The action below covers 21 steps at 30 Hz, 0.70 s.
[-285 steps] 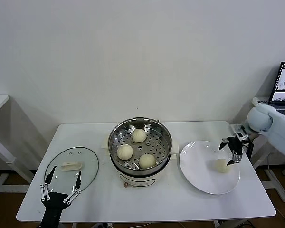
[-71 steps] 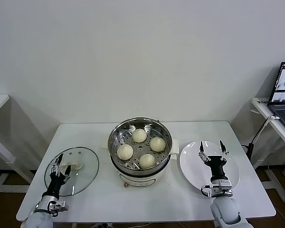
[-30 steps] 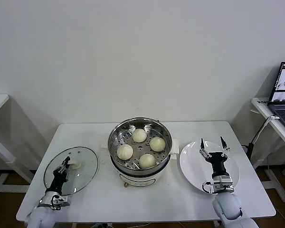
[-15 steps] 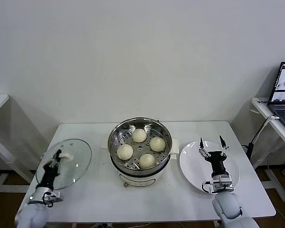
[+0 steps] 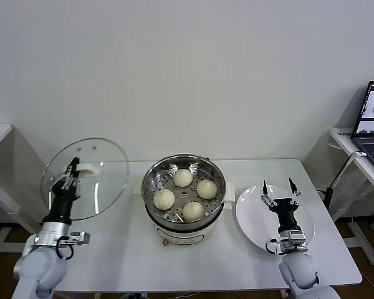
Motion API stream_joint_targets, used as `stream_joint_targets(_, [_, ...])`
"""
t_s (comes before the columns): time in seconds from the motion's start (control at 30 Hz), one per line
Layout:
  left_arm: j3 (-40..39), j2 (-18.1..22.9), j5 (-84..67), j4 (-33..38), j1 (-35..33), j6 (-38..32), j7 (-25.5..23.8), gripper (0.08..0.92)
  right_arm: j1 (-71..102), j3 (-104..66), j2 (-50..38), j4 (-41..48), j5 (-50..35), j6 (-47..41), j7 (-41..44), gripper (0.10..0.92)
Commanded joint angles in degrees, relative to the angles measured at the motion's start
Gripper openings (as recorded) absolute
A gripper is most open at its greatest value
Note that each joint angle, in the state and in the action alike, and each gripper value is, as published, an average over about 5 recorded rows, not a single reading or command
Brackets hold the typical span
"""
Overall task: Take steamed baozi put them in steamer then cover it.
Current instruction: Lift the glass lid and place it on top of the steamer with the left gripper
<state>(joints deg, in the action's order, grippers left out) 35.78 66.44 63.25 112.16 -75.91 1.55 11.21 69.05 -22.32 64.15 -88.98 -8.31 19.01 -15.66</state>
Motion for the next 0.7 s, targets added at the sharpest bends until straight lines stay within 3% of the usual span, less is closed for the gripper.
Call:
stream_joint_targets(0.03, [-23.0,4.1,4.8,13.8,5.2,13.8,-6.2,0.198,0.4,0.0,0.2,-1.2,-1.1,-3.0,0.4,0.823])
stream_joint_targets(0.2, [-30.4,7.3,9.5,10.2,8.8,16.6,-8.4,0.198,0.6,-0.1,0.4,-1.4,-1.6,-5.0,0.9,0.823])
stream_joint_targets(0.33, [-34.6,8.3,12.4,8.4,10.7,20.0,-13.4,0.198,0.4,-0.3,1.1,-0.8,-1.1,-4.9,1.0,0.823])
stream_joint_targets(0.47, [-36.8,9.5,15.0,7.2,12.8,23.7,-19.5,0.198,-0.1,-0.1,1.8,-0.1,-0.7,-4.8,1.0,0.823])
stream_joint_targets(0.7, [-39.4,10.3,16.0,3.3,16.3,26.7,-23.9,0.198,-0.6,-0.3,2.7,0.8,0.0,-4.8,0.9,0.823])
